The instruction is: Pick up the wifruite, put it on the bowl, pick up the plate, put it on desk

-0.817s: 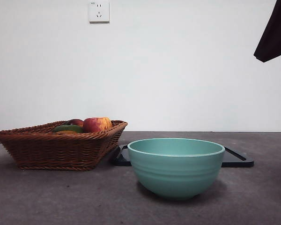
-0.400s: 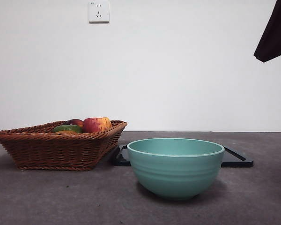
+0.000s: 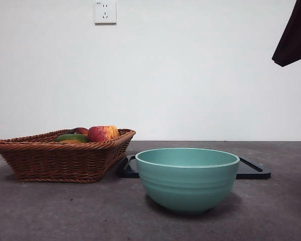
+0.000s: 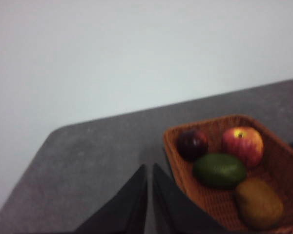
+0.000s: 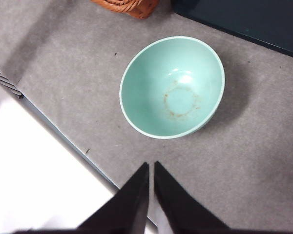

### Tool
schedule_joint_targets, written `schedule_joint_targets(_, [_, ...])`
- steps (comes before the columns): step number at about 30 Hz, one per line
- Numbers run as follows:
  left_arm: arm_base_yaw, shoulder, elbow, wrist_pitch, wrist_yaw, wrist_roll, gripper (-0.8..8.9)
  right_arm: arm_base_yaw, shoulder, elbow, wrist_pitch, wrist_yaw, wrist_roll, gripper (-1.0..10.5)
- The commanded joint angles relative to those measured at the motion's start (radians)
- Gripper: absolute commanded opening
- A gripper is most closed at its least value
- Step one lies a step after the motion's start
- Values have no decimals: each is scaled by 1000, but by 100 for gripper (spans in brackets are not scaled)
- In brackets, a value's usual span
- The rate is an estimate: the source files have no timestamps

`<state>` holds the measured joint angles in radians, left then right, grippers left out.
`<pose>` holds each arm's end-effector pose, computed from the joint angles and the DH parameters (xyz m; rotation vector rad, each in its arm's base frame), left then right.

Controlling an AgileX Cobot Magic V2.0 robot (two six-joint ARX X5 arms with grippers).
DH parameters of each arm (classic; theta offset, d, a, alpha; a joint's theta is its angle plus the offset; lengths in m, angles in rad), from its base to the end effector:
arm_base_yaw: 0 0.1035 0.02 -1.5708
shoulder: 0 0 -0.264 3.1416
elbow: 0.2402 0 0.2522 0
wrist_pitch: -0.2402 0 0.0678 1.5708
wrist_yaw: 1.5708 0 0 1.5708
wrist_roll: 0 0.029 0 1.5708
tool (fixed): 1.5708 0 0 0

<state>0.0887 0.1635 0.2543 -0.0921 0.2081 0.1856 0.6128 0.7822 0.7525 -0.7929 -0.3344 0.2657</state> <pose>0.0944 0.0024 0.2283 0.1852 -0.0098 -0.1192 0.1124 0.0907 0.2725 0.1132 0.9550 0.7718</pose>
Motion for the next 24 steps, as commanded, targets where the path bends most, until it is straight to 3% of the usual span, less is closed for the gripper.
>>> schedule_joint_targets(1, [3, -40, -74, 48, -2, -24, 16, 8, 6, 15, 9, 1, -12, 7])
schedule_joint_targets(13, [3, -161, -238, 26, -2, -78, 16, 8, 6, 15, 9, 1, -12, 7])
schedule_joint_targets(24, [3, -161, -243, -87, -2, -101, 16, 7, 7, 15, 11, 1, -12, 7])
